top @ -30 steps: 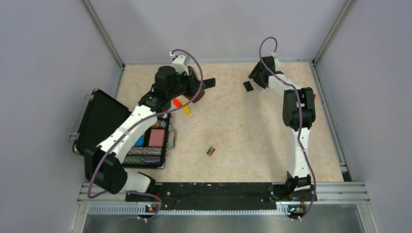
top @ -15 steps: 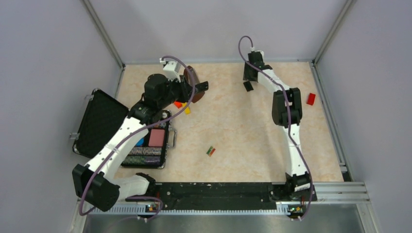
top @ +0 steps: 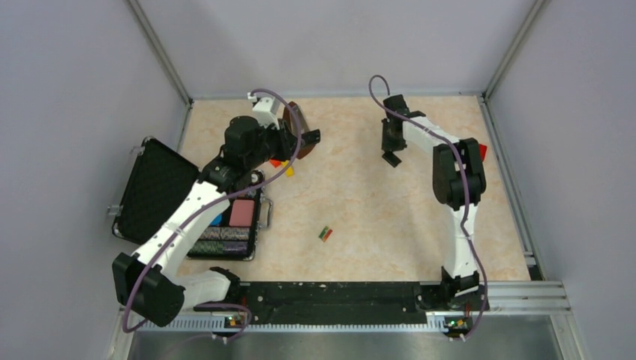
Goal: Load the batteries into the remote control
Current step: Move the battery cover to the center of the board.
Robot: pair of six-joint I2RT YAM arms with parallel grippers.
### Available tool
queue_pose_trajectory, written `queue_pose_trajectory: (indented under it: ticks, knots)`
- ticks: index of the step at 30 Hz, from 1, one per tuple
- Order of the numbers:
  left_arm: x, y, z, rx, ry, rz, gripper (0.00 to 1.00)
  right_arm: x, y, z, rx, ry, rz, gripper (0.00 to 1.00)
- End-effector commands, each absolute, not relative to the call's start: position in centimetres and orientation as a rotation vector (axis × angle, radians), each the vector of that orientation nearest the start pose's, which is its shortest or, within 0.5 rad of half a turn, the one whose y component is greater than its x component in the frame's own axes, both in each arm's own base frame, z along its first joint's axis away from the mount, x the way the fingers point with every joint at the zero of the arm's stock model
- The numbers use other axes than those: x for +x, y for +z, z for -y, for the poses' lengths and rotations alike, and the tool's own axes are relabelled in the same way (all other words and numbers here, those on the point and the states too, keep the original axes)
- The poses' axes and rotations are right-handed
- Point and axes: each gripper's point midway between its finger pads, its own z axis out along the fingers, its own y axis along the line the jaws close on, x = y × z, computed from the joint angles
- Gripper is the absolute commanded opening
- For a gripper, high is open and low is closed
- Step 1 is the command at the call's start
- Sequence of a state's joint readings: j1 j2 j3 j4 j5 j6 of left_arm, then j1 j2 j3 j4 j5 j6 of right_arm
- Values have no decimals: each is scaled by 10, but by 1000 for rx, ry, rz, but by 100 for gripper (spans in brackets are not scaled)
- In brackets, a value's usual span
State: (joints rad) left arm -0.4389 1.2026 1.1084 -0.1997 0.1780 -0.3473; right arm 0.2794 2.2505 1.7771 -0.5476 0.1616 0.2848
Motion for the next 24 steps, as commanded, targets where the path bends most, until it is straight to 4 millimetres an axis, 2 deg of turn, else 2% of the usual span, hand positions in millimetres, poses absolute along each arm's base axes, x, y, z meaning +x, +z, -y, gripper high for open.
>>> queue_pose_trajectory:
  ticks: [1,5,8,12,15,19,21,24]
  knots:
    - [345,298,215,222,-741,-1846,0,412,8,-130,108,31,-2831,27]
    - [343,288,220,219,-784,-1848,0,366,17,-127,141,60,-2852,27]
    - [341,280,222,217,-800,-1853,0,362,37,-131,147,107,-2782,28]
    - [338,268,219,229,-788,-1878,0,378,90,-152,64,251,-2626,36]
    - [324,267,220,335,-805,-1856,0,372,124,-167,28,335,-2541,44]
    - [287,268,230,561,-912,-1802,0,347,167,-205,-157,654,-2378,52]
    - [272,272,233,638,-958,-1803,0,323,200,-232,-375,901,-2253,58]
    - [249,288,239,745,-1056,-1791,0,288,253,-253,-627,1122,-2033,65]
